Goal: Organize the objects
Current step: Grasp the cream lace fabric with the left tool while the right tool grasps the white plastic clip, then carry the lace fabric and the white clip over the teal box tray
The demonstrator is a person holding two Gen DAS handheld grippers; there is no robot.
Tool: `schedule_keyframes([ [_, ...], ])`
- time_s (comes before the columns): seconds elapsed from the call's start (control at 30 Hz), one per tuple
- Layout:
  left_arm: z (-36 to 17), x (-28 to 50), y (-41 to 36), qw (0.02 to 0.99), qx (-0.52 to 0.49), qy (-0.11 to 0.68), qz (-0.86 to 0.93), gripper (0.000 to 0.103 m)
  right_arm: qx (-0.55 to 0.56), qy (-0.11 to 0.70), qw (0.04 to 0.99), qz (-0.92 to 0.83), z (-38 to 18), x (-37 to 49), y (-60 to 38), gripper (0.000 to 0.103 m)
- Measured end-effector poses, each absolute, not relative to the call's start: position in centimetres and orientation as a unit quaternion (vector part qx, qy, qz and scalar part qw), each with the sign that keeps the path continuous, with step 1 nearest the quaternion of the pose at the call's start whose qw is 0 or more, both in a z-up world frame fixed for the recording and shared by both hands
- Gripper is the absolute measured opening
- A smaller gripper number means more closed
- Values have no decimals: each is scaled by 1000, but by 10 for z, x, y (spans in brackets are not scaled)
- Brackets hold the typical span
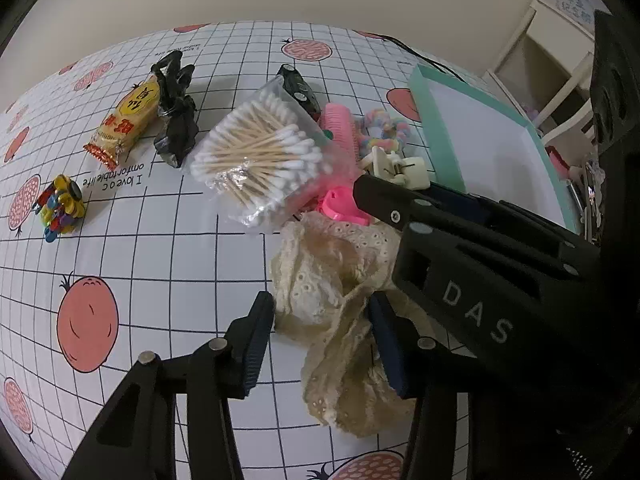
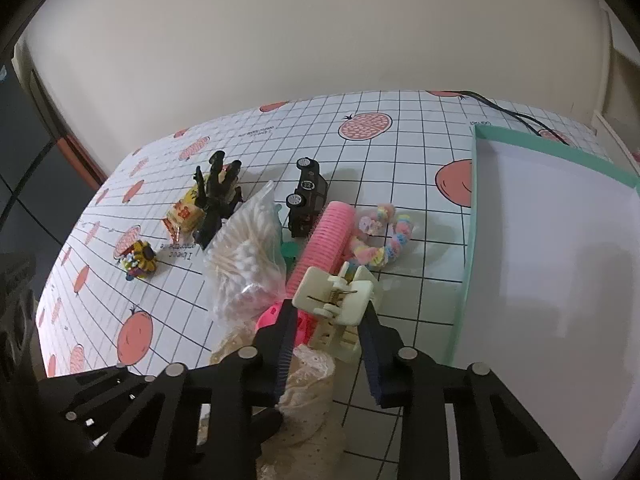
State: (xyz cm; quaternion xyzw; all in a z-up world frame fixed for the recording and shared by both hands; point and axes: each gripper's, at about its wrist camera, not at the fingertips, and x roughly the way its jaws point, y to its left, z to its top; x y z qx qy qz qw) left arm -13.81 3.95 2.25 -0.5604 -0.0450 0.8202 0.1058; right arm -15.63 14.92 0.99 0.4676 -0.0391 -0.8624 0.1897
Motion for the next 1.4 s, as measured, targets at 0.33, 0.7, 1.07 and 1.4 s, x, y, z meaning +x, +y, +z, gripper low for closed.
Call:
schedule_keyframes([
  [0.33,23,-140,43,117,-552,-38,825,31,468,-67,188,-861,12,-159,158,22],
  [0.7,26,-139,43,123,-543,-37,830,15,452,-85,194,-866,22,-156,169,21],
  [1.07,44,-131,41,124,-527,-40,840,14,424,-91,204,-878,44,-149,175,21],
  [1.4,77,-123,37,123,-492,-48,860,14,391,-108,211,-889,67,-142,186,21],
])
